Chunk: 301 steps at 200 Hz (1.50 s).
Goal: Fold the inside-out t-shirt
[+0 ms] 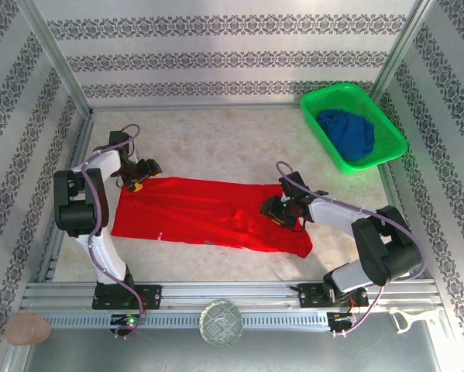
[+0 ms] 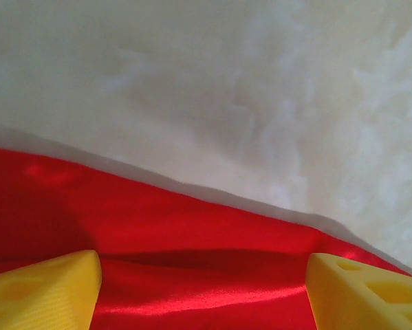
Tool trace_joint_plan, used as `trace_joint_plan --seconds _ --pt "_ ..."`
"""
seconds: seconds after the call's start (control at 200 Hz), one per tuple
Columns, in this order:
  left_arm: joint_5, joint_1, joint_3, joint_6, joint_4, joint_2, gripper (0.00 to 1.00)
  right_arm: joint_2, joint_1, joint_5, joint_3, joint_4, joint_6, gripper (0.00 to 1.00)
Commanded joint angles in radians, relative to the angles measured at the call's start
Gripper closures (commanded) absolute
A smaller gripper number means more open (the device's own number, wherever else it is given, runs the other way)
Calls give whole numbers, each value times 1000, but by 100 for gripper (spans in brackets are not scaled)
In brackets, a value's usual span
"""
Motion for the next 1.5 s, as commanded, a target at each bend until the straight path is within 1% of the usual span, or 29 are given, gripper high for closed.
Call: trace_joint_plan --seconds 0.0,0.06,0.125,0.16,0.24,0.32,0.39,0.44,0.505,0.585,0.675,0.754,0.929,1.089,1.224,1.344,1.444,1.499 --pt "1 -1 9 52 21 31 22 10 -77 164 -3 -102 10 51" --pt "17 -10 20 57 19 39 22 -7 -127 190 0 -138 -9 50" --pt "19 -30 32 59 14 47 22 -28 -170 181 6 -142 -32 49" --pt "23 -39 38 59 14 51 22 -38 -183 172 24 -152 -57 48" --pt "37 -54 52 52 13 54 22 -61 -211 100 93 -190 -119 46" --pt "52 -55 77 43 6 48 22 -138 -221 101 154 -249 -151 44" --pt "61 -56 114 46 -14 39 22 -214 -243 149 176 -279 -152 38" --pt "65 -56 144 50 -31 31 22 -236 -277 175 189 -311 -159 31" --pt "62 -55 178 55 -55 18 22 -229 -323 183 198 -338 -174 24" --pt "48 -52 202 58 -82 2 21 -190 -348 185 202 -347 -188 18" --pt "12 -49 204 63 -108 -21 21 -121 -355 161 201 -340 -202 15" --pt "-10 -41 188 62 -114 -36 21 -53 -352 134 192 -316 -206 15" --pt "1 -24 139 53 -96 -53 21 40 -331 68 152 -237 -180 14" --pt "8 -18 113 42 -74 -58 21 81 -264 32 129 -196 -139 14" --pt "10 -17 97 37 -62 -59 21 74 -180 22 91 -152 -83 16" --pt "10 -15 85 32 -51 -57 21 54 -134 36 37 -111 -28 25" --pt "8 -14 77 33 -47 -54 21 26 -115 70 7 -101 1 35" --pt "4 -12 72 34 -44 -54 21 7 -108 88 -3 -100 13 39"
